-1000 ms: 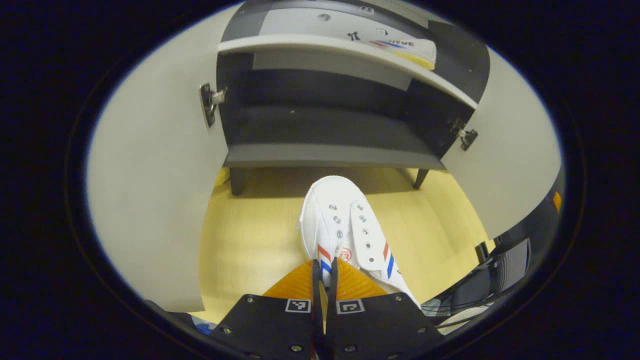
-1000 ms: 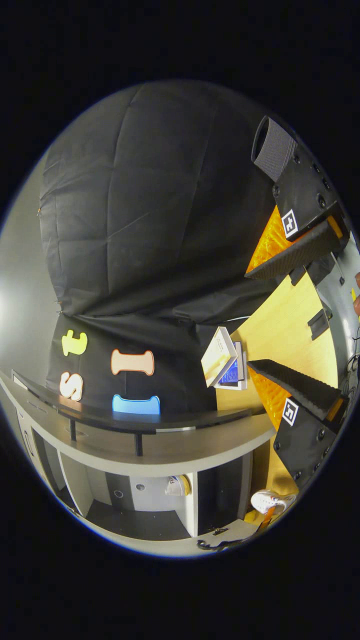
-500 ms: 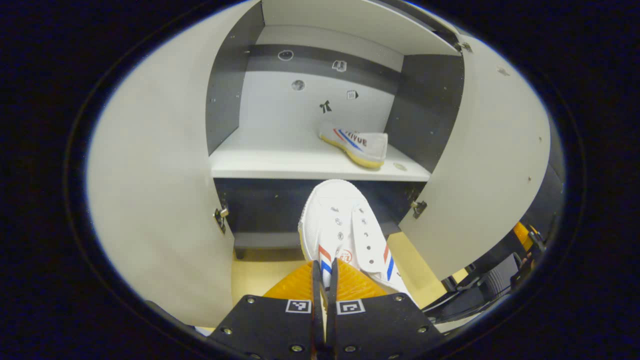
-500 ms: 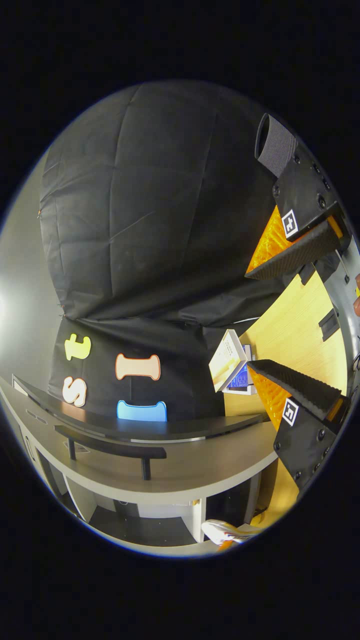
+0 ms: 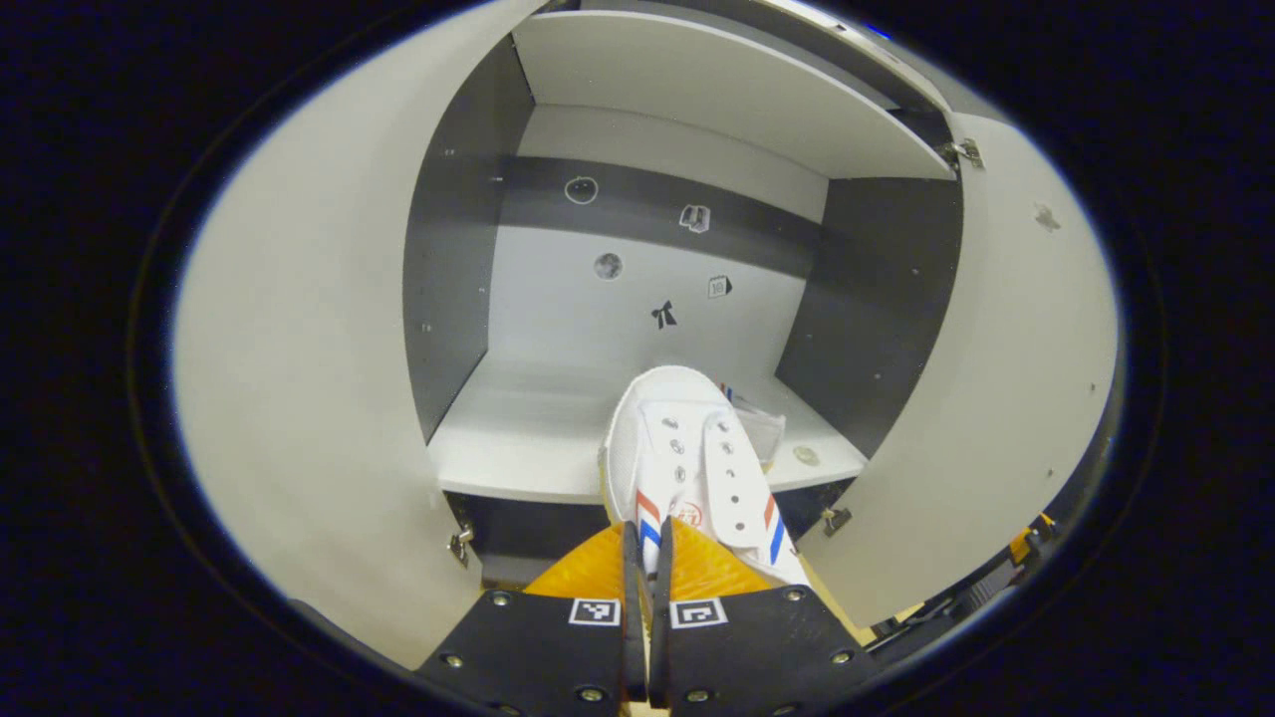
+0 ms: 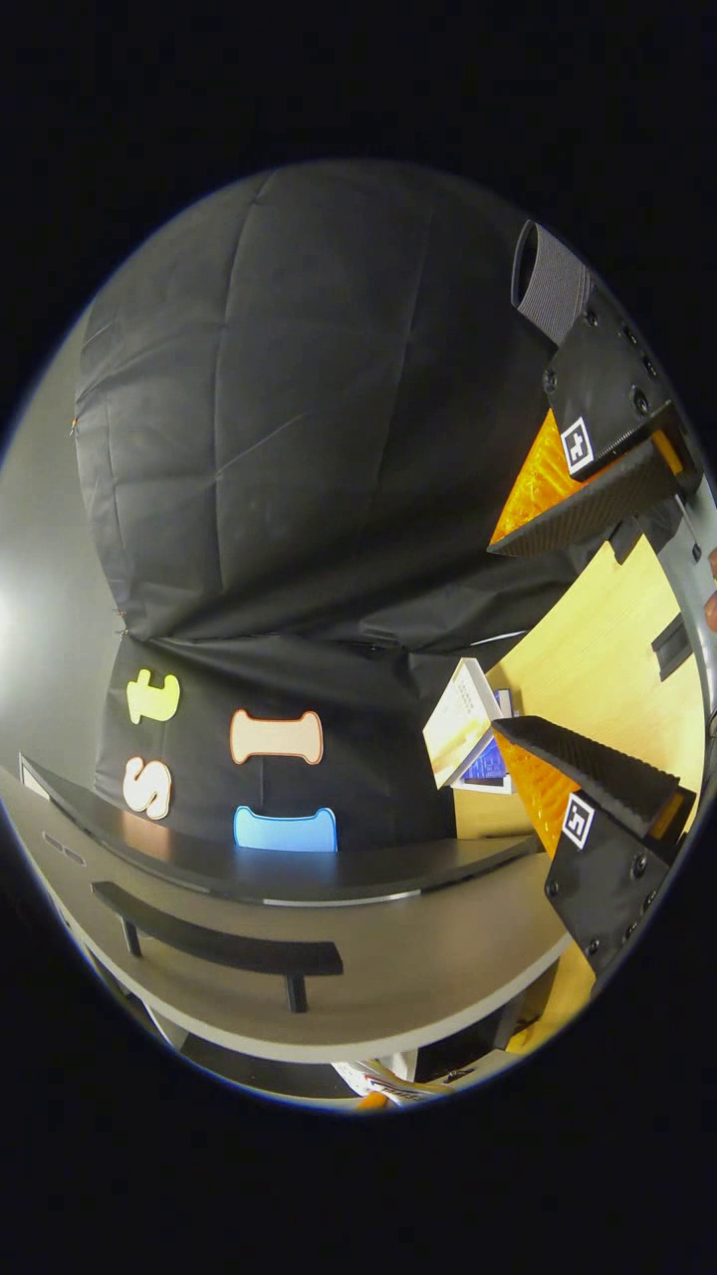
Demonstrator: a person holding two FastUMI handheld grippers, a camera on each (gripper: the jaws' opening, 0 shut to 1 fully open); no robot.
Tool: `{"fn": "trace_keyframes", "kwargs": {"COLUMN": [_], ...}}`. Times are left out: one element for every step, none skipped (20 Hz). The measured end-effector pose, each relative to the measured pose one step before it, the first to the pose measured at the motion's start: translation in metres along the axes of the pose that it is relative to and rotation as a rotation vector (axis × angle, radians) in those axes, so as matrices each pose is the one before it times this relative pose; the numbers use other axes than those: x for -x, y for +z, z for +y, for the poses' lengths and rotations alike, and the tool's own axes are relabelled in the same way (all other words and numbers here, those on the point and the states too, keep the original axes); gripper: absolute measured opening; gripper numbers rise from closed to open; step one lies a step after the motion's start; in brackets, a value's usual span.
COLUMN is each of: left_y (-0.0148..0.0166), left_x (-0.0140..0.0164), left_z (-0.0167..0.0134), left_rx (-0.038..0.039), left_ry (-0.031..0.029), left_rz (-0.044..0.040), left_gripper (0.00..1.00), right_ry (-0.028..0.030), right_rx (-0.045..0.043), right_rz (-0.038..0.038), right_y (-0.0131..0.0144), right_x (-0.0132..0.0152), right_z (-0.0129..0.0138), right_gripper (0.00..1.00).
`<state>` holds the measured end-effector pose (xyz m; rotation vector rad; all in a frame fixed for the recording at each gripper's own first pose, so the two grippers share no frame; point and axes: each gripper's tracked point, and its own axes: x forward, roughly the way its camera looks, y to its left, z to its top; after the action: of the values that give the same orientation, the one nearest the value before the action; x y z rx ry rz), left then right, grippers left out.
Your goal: Grab one shoe with the right hand and put it into the shoe cabinet, grab the other shoe with the left hand and put it into the shoe cabinet; then close the right door with the right hand and the left door with the left hand.
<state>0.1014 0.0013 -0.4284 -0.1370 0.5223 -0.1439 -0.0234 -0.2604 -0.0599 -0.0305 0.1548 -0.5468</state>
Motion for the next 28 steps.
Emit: {"fn": "trace_keyframes", "kwargs": {"left_y": [0.00236,0.00142,-0.00007,0.00201,-0.00045,0.00086,0.00089,0.00145,0.00096,0.00125,0.00179,0.00107,-0.00080,-0.00195,0.00164,0.00015,0.00013,0.00240,0.00450,-0.00224,-0.00356,-0.00008,-0.00069,-0.00233,-0.00408,-0.00352,-0.00600,-0.00375], "left_x": [0.00263,0.00096,-0.00117,-0.00051,0.00037,0.00005,0.00056,0.00026,0.00092,0.00102,0.00068,0.00046,-0.00014,0.00081,0.00012,0.00033,-0.00014,0.00169,0.00064,-0.00136,-0.00106,-0.00009,-0.00023,-0.00097,-0.00132,-0.00134,-0.00105,-0.00089], "left_z": [0.00036,0.00022,0.00079,0.00097,0.00065,0.00048,-0.00047,0.00037,0.00033,0.00073,0.00026,-0.00012,0.00048,-0.00076,0.00124,0.00060,-0.00012,0.00109,0.00018,-0.00072,0.00030,0.00095,0.00047,0.00147,0.00010,0.00020,0.00178,0.00135], "left_rx": [0.00127,0.00212,0.00004,-0.00508,-0.00621,-0.00519,-0.00275,0.00023,0.00193,0.00092,0.00274,-0.00273,0.00474,0.00005,0.00010,-0.00363,-0.00753,-0.00406,0.00004,-0.00332,-0.00792,-0.01062,-0.00976,-0.00642,-0.00369,-0.00468,-0.00690,-0.00416], "left_ry": [0.00857,0.01049,0.00933,0.00912,0.01156,0.01171,0.00845,0.00808,0.00562,0.00533,0.00696,0.00357,0.00835,0.00423,0.00496,0.00231,0.00191,0.00436,0.00433,0.00078,0.00423,0.00670,0.00706,0.00792,0.01468,0.01641,0.01792,0.00141], "left_rz": [-0.01548,-0.01553,-0.01913,-0.01806,-0.01698,-0.01442,-0.01458,-0.01352,-0.01109,-0.00829,-0.00906,-0.00685,-0.00289,0.00313,0.00777,0.00818,0.01140,0.00371,0.00042,0.00486,0.00486,0.00639,0.00589,0.01153,0.00898,0.01400,0.01358,0.01334], "left_gripper": [0.03,0.03,0.03,0.03,0.03,0.03,0.03,0.03,0.03,0.03,0.03,0.03,0.03,0.03,0.03,0.03,0.03,0.03,0.03,0.03,0.03,0.03,0.03,0.03,0.03,0.03,0.04,0.03], "right_ry": [-0.00190,-0.00394,-0.00440,-0.00368,-0.00347,-0.00252,-0.00194,-0.00203,-0.00365,-0.00450,-0.00623,-0.00412,-0.00007,0.00563,0.00683,0.00416,0.00174,0.00290,0.00288,0.00332,0.00496,0.00714,0.00787,0.00546,0.00497,0.00159,-0.00348,-0.00245], "right_rx": [-0.00291,-0.00064,-0.00117,-0.00445,-0.00683,-0.00693,-0.00517,-0.00207,0.00212,0.00303,0.00299,-0.00121,-0.00498,-0.00430,0.00150,0.00641,0.00755,0.00563,0.00291,0.00133,0.00099,0.00013,-0.00097,0.00015,-0.00001,-0.00161,-0.00535,-0.01787], "right_rz": [-0.00278,-0.00113,-0.00298,-0.00175,0.00090,0.00213,0.00420,0.00166,-0.00050,-0.00408,-0.00494,-0.00233,0.00090,0.00485,0.00667,0.00172,-0.00597,-0.00797,-0.00627,-0.00474,-0.00133,-0.00162,-0.00353,-0.00213,-0.00180,-0.00308,0.00356,0.00880], "right_y": [0.00037,-0.00005,0.00076,0.00111,0.00018,0.00045,-0.00034,0.00006,0.00079,0.00069,0.00140,0.00015,0.00017,0.00004,0.00048,-0.00024,0.00167,0.00091,0.00126,0.00071,0.00040,0.00016,0.00089,0.00048,0.00054,0.00026,-0.00054,-0.00073], "right_x": [-0.00146,-0.00124,-0.00125,-0.00158,-0.00091,-0.00110,-0.00061,0.00063,-0.00069,-0.00138,-0.00236,-0.00116,-0.00157,0.00013,-0.00036,0.00096,-0.00026,-0.00251,-0.00169,-0.00140,-0.00104,0.00036,-0.00068,-0.00061,0.00039,-0.00055,-0.00062,0.00171], "right_z": [0.00006,-0.00093,-0.00127,-0.00028,0.00020,0.00073,-0.00023,-0.00065,-0.00105,-0.00171,-0.00154,-0.00061,0.00098,0.00189,0.00205,-0.00081,-0.00110,-0.00097,-0.00004,0.00112,0.00056,0.00120,0.00154,0.00109,0.00085,0.00007,-0.00020,0.00192], "right_gripper": [1.00,0.98,0.97,0.97,0.97,0.97,0.97,0.97,0.97,0.97,0.97,0.97,0.97,1.00,0.97,0.97,1.00,0.98,0.98,1.00,0.97,0.97,0.97,0.97,0.97,1.00,1.00,0.98]}}
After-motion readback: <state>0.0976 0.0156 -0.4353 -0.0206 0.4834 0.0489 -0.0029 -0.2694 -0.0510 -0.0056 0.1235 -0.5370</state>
